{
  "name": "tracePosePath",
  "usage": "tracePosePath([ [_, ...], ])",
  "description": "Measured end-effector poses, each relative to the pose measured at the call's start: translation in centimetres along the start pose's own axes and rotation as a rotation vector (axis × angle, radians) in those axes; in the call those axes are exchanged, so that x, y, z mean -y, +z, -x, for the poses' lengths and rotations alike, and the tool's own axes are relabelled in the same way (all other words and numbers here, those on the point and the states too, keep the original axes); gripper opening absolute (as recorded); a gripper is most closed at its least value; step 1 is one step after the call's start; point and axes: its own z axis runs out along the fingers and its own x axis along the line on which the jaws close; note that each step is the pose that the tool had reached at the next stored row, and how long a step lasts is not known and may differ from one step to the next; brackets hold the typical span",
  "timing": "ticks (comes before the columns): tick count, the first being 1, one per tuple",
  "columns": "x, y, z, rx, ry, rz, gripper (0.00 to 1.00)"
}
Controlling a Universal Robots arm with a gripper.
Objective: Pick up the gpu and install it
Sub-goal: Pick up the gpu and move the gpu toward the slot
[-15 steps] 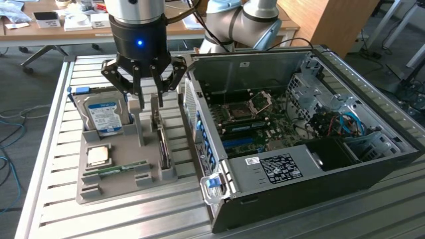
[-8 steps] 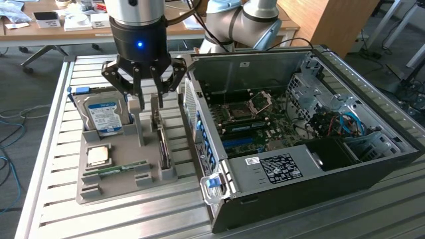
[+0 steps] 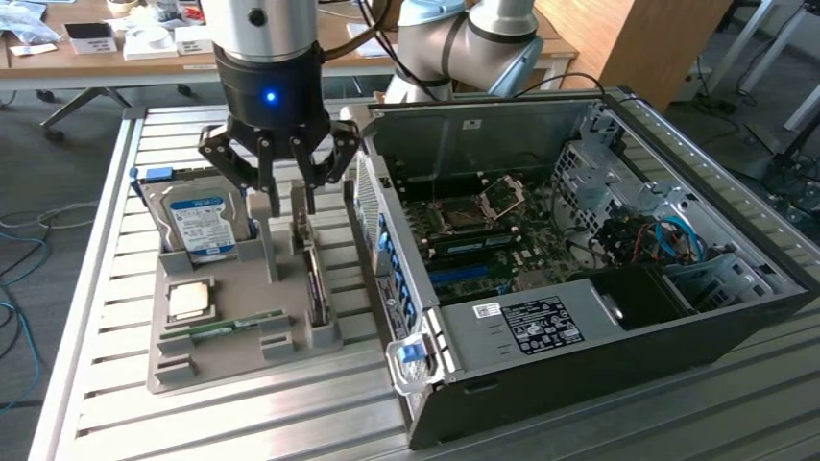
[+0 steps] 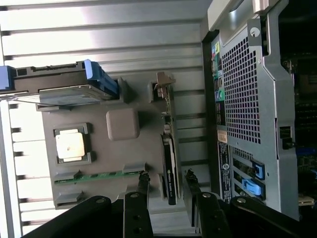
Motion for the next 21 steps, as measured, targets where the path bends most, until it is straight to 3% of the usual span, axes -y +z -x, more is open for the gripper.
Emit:
tracePosePath([
  [11, 0.04, 1.06, 0.0, 0.0002, 0.005, -0.0002, 0.42],
  [21, 0.04, 1.28, 0.1, 0.0001, 0.005, 0.0005, 0.42],
])
